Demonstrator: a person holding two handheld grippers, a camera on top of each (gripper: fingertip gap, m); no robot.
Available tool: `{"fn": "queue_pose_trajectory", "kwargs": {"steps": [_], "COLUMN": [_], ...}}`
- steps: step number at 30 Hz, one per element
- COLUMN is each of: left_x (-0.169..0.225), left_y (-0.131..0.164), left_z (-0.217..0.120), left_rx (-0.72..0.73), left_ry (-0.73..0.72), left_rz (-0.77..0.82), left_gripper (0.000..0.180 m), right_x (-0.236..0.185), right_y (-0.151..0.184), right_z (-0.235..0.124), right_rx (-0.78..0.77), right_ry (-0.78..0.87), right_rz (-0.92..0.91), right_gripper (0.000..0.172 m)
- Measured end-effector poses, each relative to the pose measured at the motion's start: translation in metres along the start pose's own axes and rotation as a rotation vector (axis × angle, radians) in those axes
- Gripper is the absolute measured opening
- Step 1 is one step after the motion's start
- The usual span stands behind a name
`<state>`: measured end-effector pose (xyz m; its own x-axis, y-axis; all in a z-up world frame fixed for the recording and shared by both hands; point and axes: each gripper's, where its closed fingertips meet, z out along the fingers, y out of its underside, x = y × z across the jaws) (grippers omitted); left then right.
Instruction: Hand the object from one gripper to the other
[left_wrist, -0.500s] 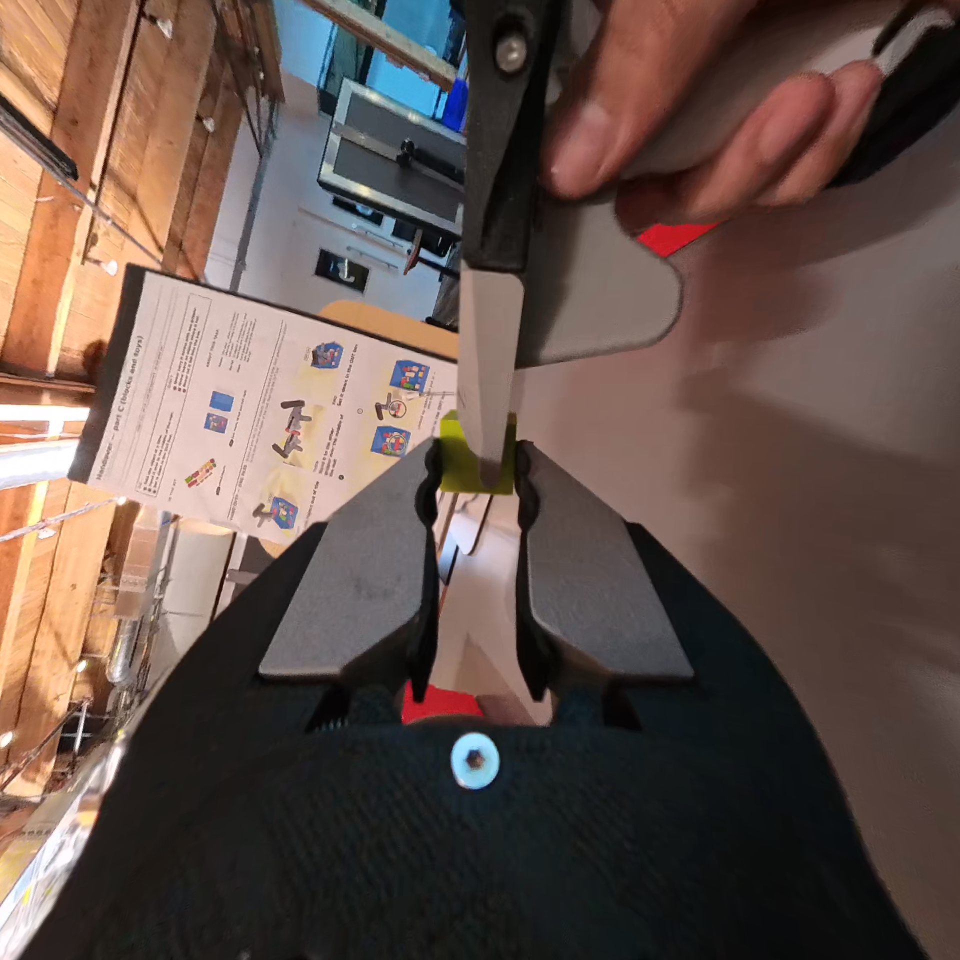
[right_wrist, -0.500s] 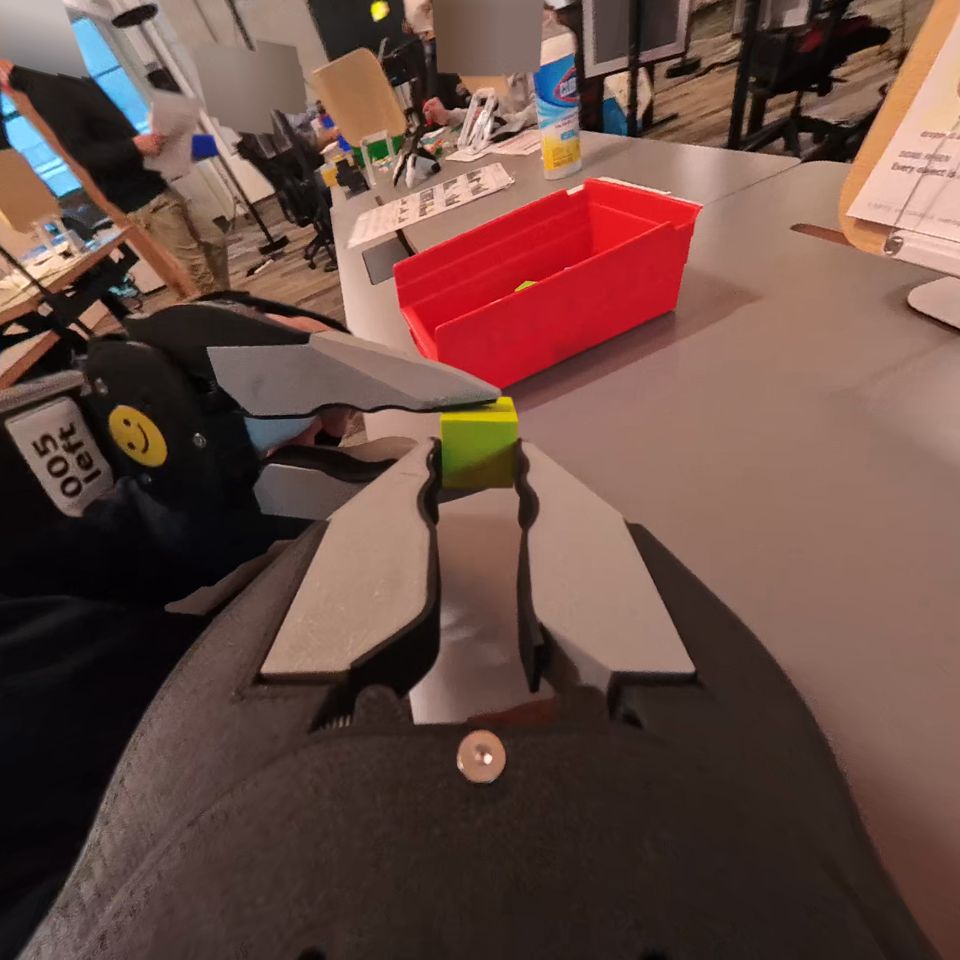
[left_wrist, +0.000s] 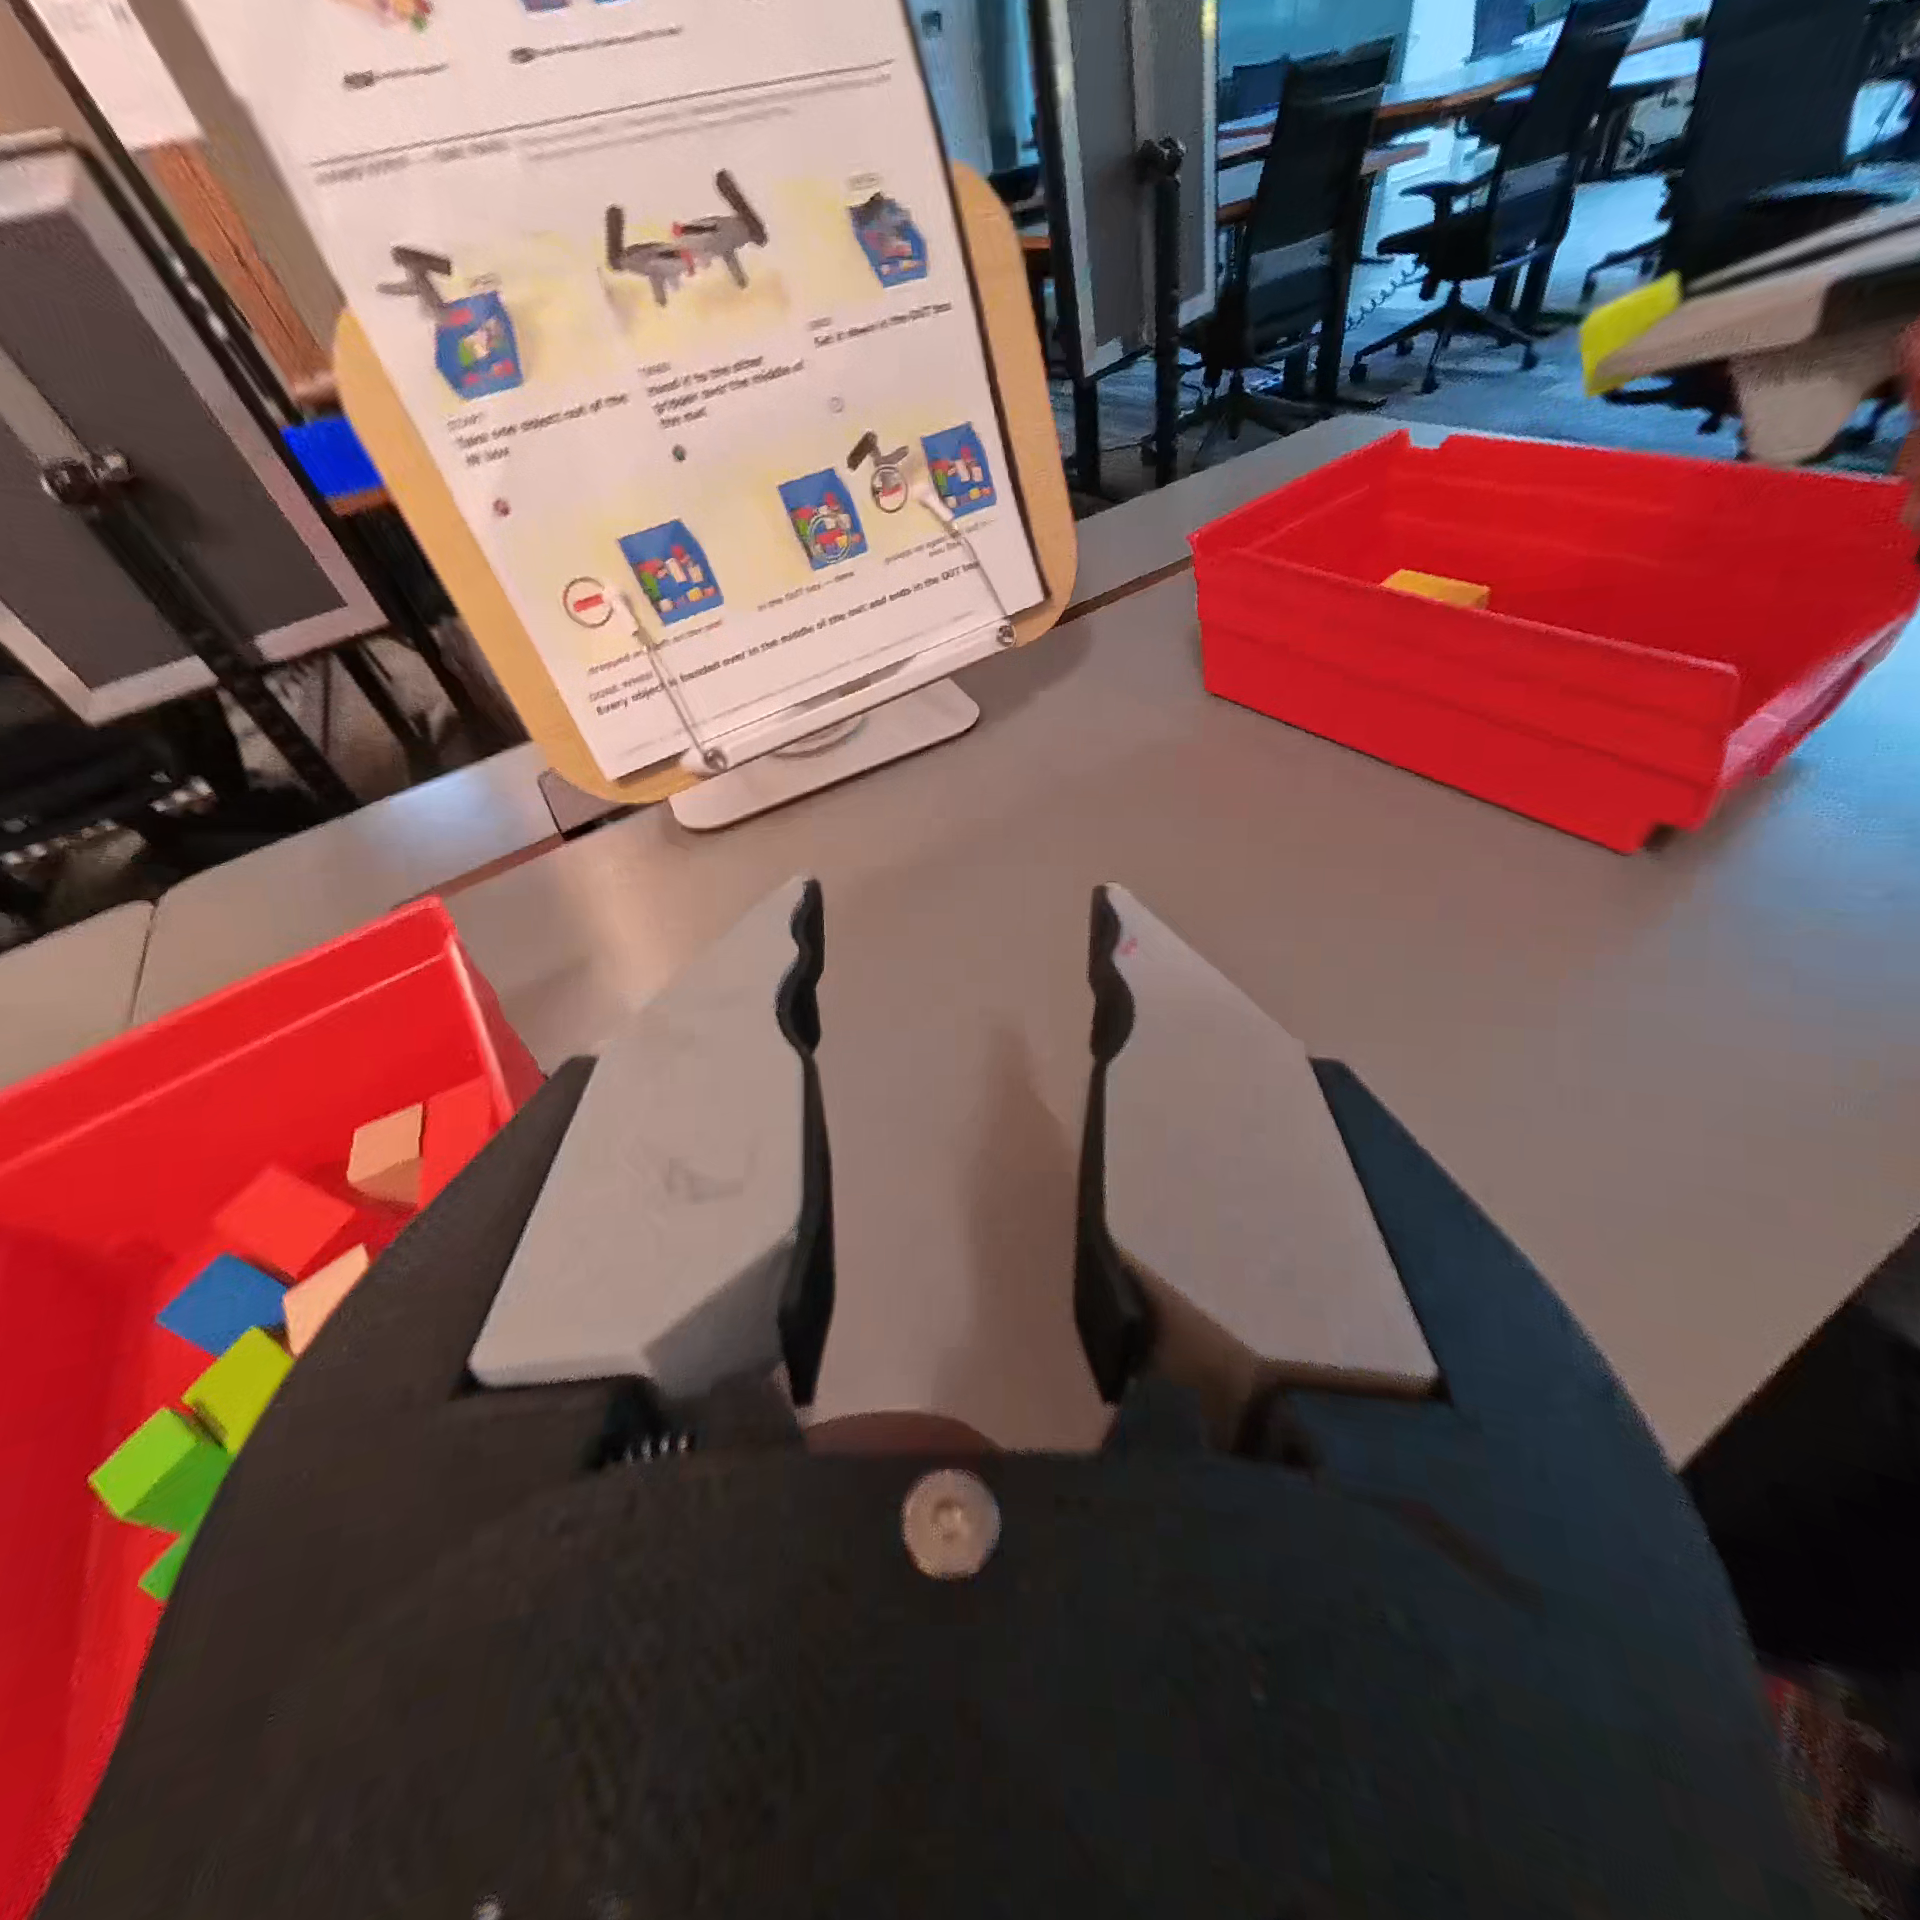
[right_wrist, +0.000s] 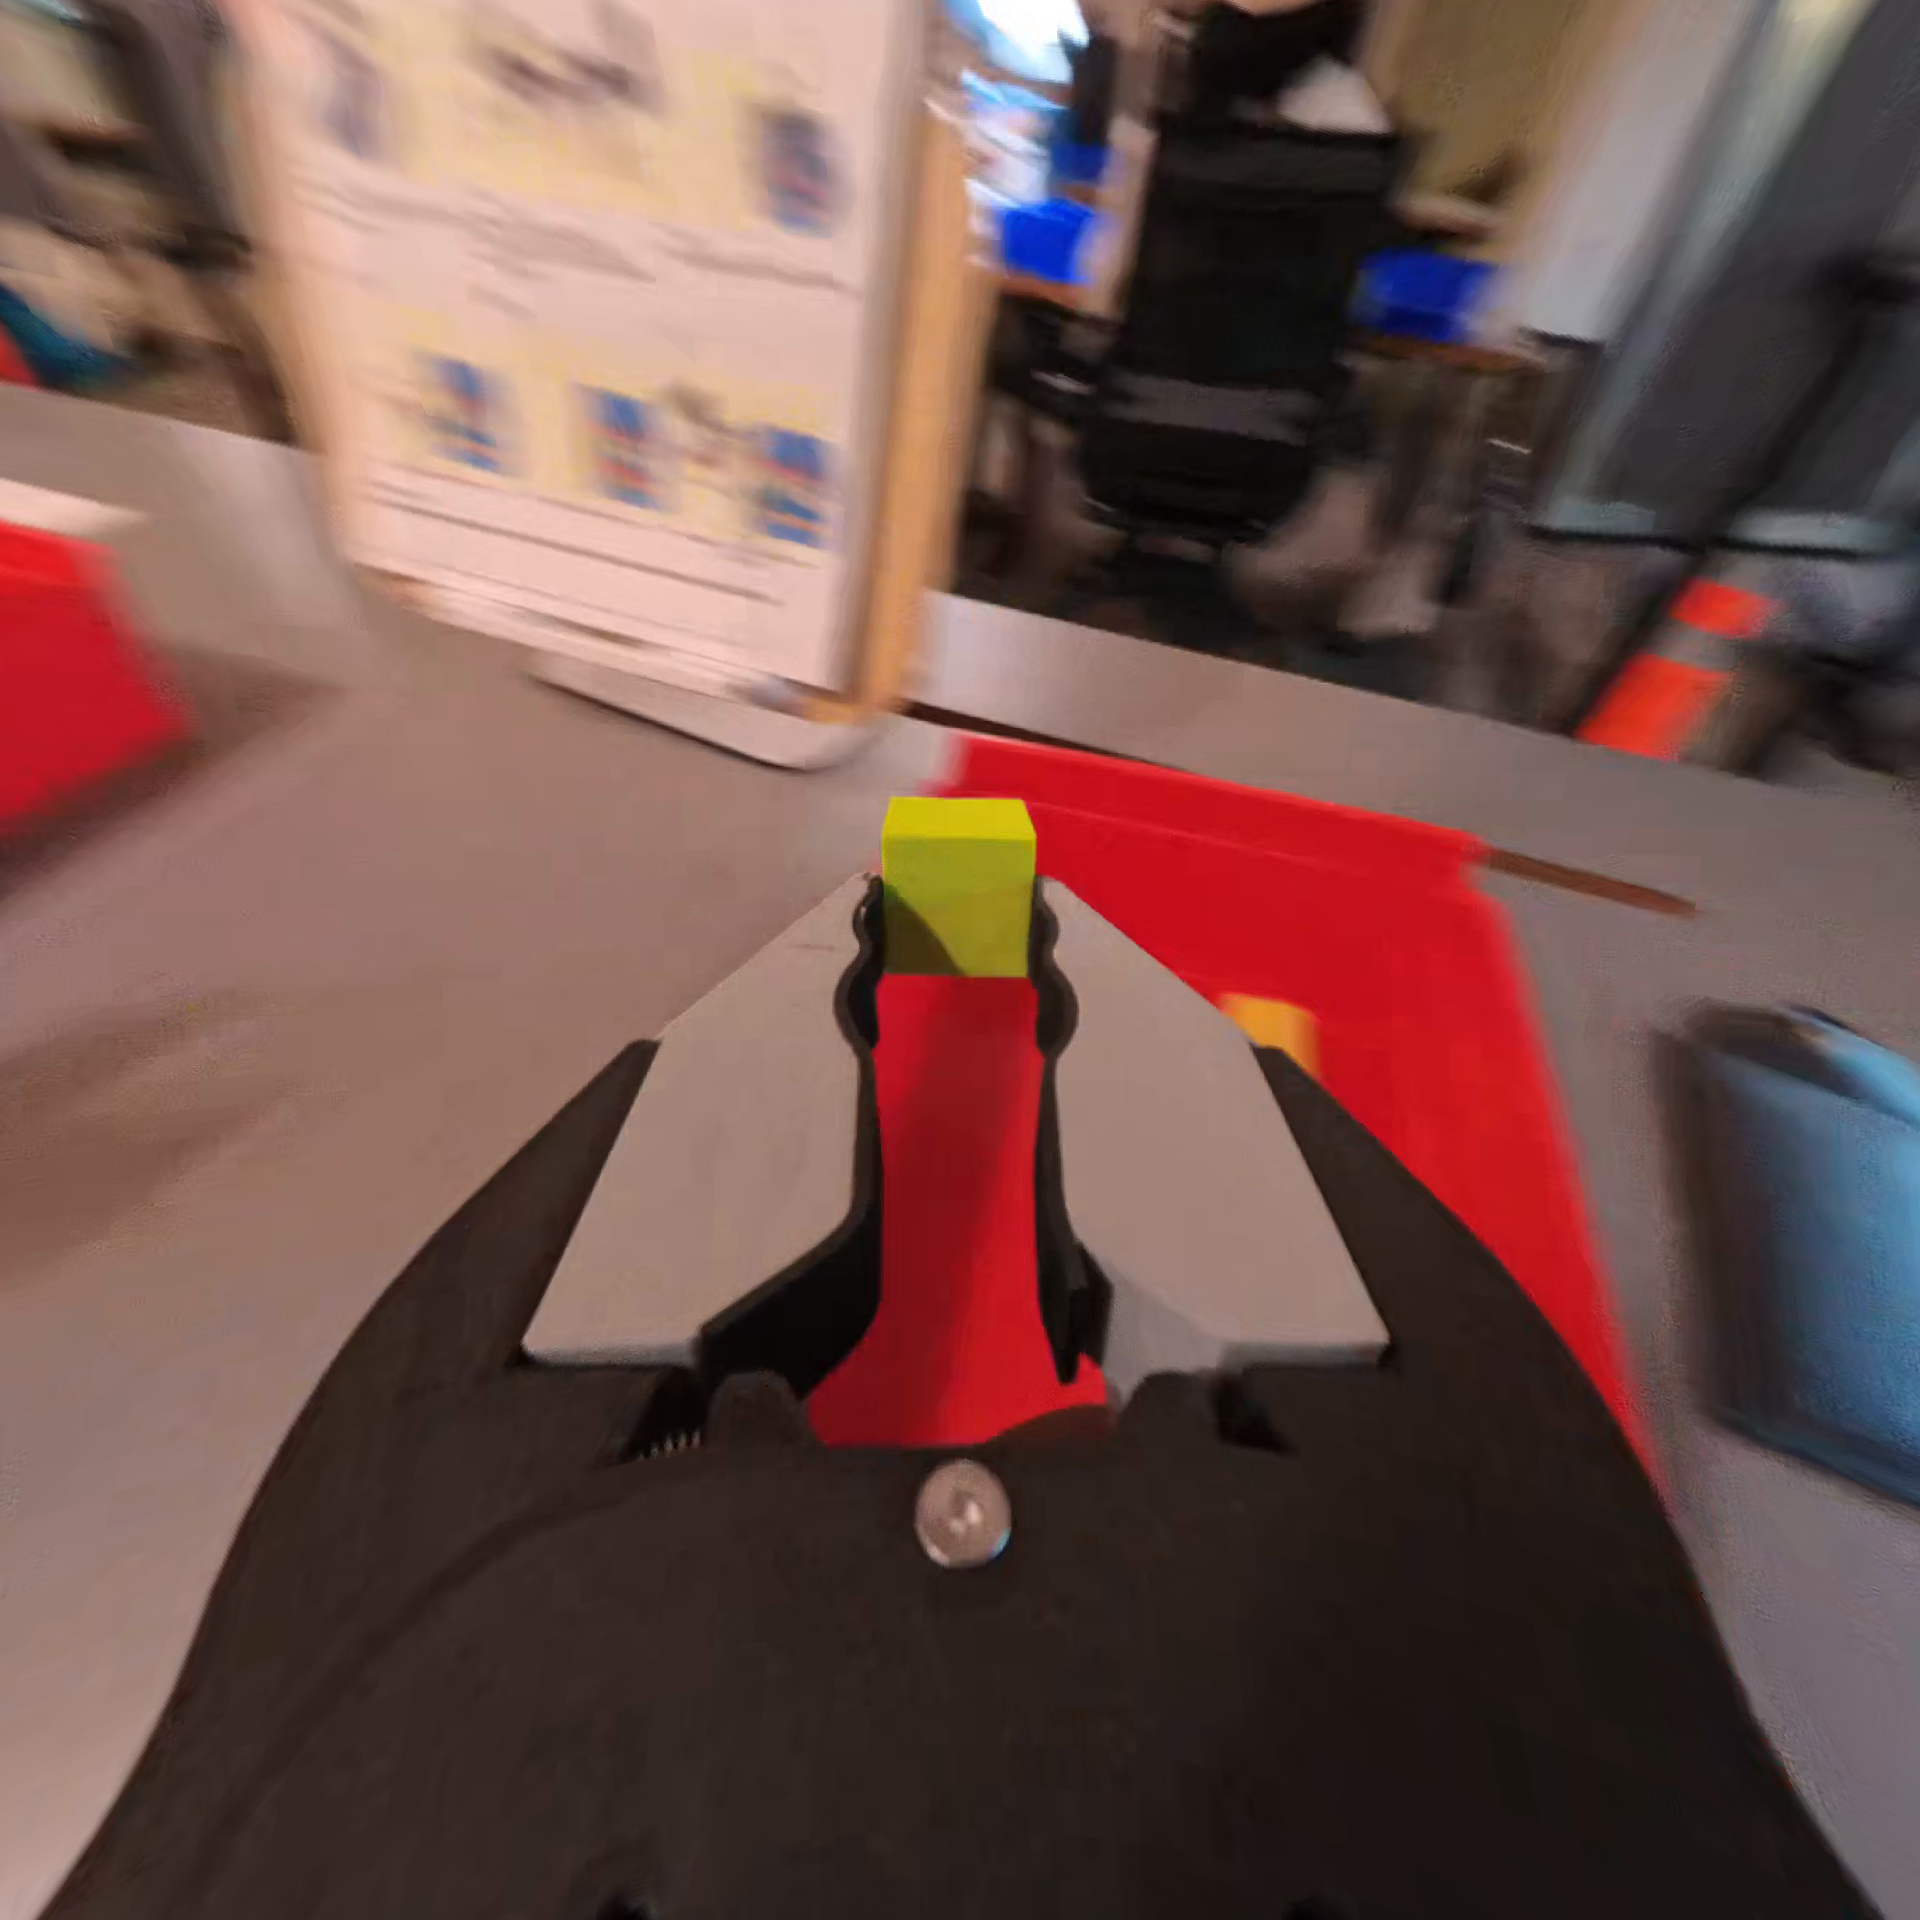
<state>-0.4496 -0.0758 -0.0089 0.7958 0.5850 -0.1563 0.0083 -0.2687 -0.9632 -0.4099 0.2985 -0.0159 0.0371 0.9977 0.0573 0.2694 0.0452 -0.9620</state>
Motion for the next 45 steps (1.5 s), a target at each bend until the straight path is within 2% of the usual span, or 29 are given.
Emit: {"fn": "queue_pose_trajectory", "kwargs": {"steps": [1,2,5,8,11,12,13,15,17,19,21,23,27,30,33,36,40,41,43,45], "left_x": [-0.004,-0.007,-0.018,-0.028,-0.035,-0.04,-0.048,-0.065,-0.084,-0.107,-0.132,-0.156,-0.19,-0.213,-0.231,-0.238,-0.244,-0.246,-0.249,-0.254], "left_y": [0.0,-0.003,-0.012,-0.013,0.0,0.006,0.013,0.023,0.029,0.043,0.066,0.088,0.119,0.154,0.193,0.208,0.23,0.235,0.239,0.237], "left_z": [-0.003,-0.006,-0.014,-0.021,-0.02,-0.019,-0.019,-0.021,-0.025,-0.027,-0.03,-0.039,-0.053,-0.051,-0.047,-0.038,-0.035,-0.036,-0.036,-0.034], "left_rx": [-0.002,0.01,0.046,0.056,0.009,-0.011,-0.031,-0.056,-0.044,-0.064,-0.124,-0.18,-0.212,-0.285,-0.428,-0.518,-0.717,-0.762,-0.832,-0.852], "left_ry": [0.011,0.018,-0.014,-0.068,-0.061,-0.067,-0.078,-0.11,-0.146,-0.187,-0.251,-0.322,-0.388,-0.421,-0.442,-0.431,-0.47,-0.489,-0.507,-0.52], "left_rz": [-0.027,-0.042,-0.018,-0.008,-0.04,-0.059,-0.081,-0.117,-0.148,-0.2,-0.254,-0.291,-0.386,-0.454,-0.539,-0.595,-0.56,-0.542,-0.504,-0.489], "left_gripper": [0.048,0.048,0.048,0.045,0.044,0.045,0.048,0.053,0.053,0.054,0.057,0.058,0.058,0.057,0.058,0.059,0.061,0.058,0.033,0.026], "right_x": [0.028,0.042,0.063,0.077,0.09,0.09,0.09,0.087,0.069,0.043,0.01,-0.028,-0.087,-0.11,-0.106,-0.1,-0.089,-0.087,-0.085,-0.083], "right_y": [0.013,0.027,0.065,0.104,0.138,0.143,0.143,0.121,0.081,0.041,0.006,-0.016,-0.027,-0.033,-0.044,-0.05,-0.053,-0.055,-0.057,-0.059], "right_z": [0.01,0.025,0.078,0.119,0.137,0.138,0.137,0.128,0.111,0.084,0.052,0.02,-0.023,-0.038,-0.053,-0.063,-0.072,-0.075,-0.081,-0.085], "right_rx": [-0.06,-0.134,-0.353,-0.572,-0.741,-0.769,-0.774,-0.693,-0.543,-0.408,-0.26,-0.132,0.028,0.055,0.123,0.154,0.174,0.183,0.2,0.212], "right_ry": [0.073,0.073,0.02,0.037,0.088,0.093,0.101,0.144,0.149,0.141,0.105,0.028,-0.146,-0.249,-0.255,-0.283,-0.28,-0.284,-0.287,-0.289], "right_rz": [0.003,0.034,0.103,0.081,0.075,0.082,0.089,0.059,-0.001,-0.07,-0.112,-0.124,-0.145,-0.173,-0.154,-0.116,-0.081,-0.077,-0.068,-0.064], "right_gripper": [0.024,0.024,0.024,0.025,0.029,0.041,0.046,0.047,0.045,0.045,0.051,0.052,0.045,0.057,0.055,0.055,0.054,0.053,0.052,0.052]}}
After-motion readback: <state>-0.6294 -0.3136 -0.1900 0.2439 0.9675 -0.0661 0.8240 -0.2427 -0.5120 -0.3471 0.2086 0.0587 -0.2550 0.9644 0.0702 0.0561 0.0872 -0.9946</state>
